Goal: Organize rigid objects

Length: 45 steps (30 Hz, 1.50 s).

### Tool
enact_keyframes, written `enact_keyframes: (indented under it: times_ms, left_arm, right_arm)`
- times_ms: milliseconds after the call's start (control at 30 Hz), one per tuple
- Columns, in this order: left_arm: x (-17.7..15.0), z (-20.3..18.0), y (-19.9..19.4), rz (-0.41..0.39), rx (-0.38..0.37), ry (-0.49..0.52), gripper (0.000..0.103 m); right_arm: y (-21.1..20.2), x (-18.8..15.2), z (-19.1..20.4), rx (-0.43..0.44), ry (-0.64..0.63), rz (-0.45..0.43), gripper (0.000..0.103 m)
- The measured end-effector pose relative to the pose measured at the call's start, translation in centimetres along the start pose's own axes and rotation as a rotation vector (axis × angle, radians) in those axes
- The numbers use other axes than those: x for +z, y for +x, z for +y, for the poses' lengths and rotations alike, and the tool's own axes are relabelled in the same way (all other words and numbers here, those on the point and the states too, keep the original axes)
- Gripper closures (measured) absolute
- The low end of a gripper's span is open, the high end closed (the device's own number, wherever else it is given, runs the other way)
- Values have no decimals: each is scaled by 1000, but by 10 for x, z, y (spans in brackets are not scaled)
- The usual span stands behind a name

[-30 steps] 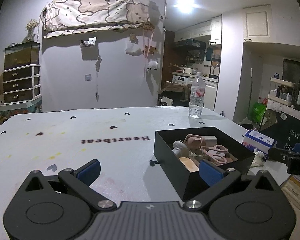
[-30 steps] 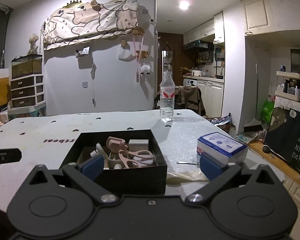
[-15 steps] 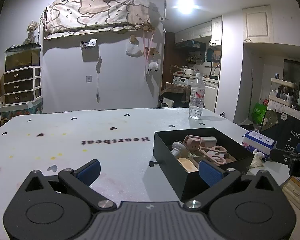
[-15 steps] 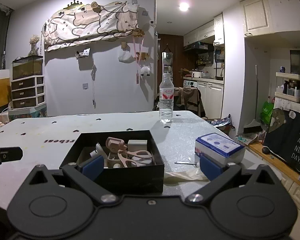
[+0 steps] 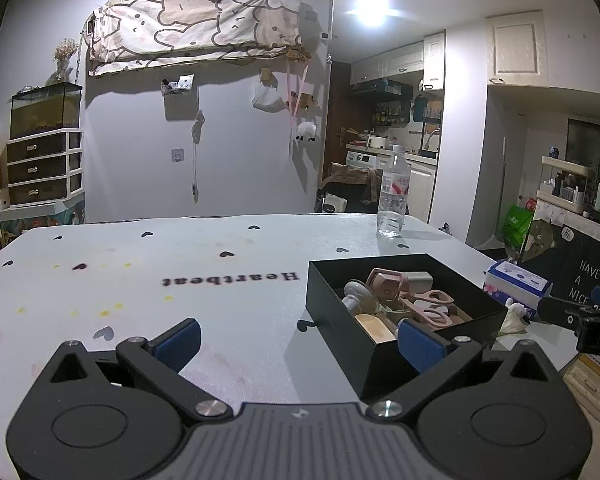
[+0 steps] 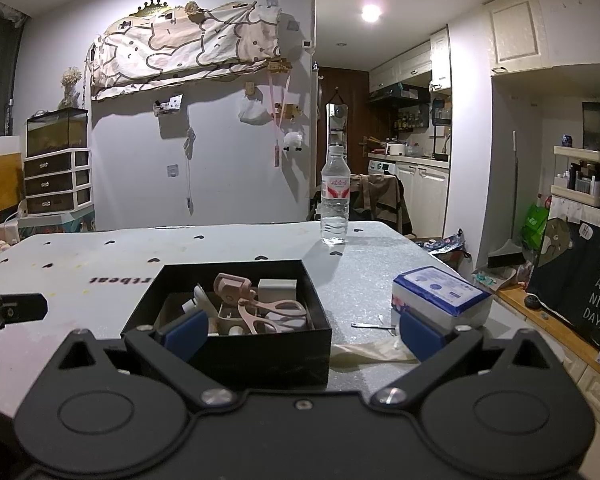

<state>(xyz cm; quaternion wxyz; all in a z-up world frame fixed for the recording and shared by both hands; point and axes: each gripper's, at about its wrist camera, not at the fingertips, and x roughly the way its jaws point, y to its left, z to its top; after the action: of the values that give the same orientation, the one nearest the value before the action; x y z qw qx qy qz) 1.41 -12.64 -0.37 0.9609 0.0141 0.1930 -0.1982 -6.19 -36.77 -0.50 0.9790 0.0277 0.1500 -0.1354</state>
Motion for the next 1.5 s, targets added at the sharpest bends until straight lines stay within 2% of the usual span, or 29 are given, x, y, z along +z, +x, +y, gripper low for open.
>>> enact_keyframes:
  times_ms: [1500]
  left_arm:
    - [1,1,0,2,-1,-2,0]
  right_arm:
    - [1,0,6,1,-9,2,0]
